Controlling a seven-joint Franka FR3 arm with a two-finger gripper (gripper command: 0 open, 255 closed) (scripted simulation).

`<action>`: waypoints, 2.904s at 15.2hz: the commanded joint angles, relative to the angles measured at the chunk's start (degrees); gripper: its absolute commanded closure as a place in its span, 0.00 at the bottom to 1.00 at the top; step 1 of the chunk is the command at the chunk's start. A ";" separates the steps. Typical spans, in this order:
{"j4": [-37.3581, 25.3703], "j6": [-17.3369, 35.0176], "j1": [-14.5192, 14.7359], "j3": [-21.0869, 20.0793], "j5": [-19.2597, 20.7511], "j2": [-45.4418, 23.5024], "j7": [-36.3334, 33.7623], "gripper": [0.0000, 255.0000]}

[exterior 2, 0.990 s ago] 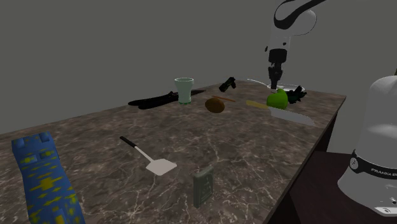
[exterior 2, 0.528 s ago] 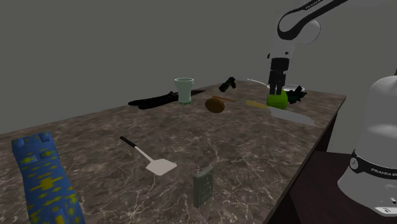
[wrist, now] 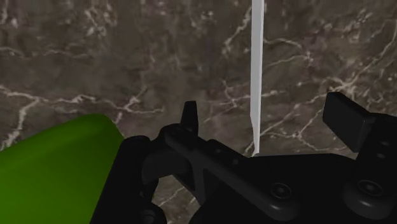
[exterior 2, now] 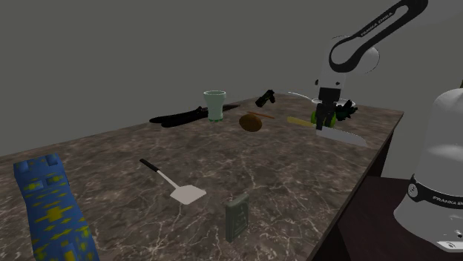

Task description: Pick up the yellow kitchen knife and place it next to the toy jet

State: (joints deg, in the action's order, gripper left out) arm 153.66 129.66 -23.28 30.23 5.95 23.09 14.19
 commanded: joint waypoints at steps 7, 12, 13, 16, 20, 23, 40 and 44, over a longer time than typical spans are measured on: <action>1.82 4.63 0.93 0.82 -1.03 -2.86 0.77 0.00; 1.82 4.63 0.93 0.82 -1.03 -2.86 0.77 1.00; 1.82 4.63 0.93 0.82 -1.03 -2.86 0.77 1.00; 2.01 4.23 0.73 0.58 -0.75 -2.25 0.45 1.00; 2.19 4.26 0.67 0.51 -0.66 -2.07 0.34 1.00; 1.95 4.23 0.72 0.69 -0.81 -2.30 0.55 0.00; -5.78 -1.17 5.04 6.01 -9.89 -5.61 10.69 0.00; -5.78 -1.17 5.04 6.01 -9.89 -5.61 10.69 0.00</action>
State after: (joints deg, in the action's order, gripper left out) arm 147.87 128.48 -18.24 36.24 -3.93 17.48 24.88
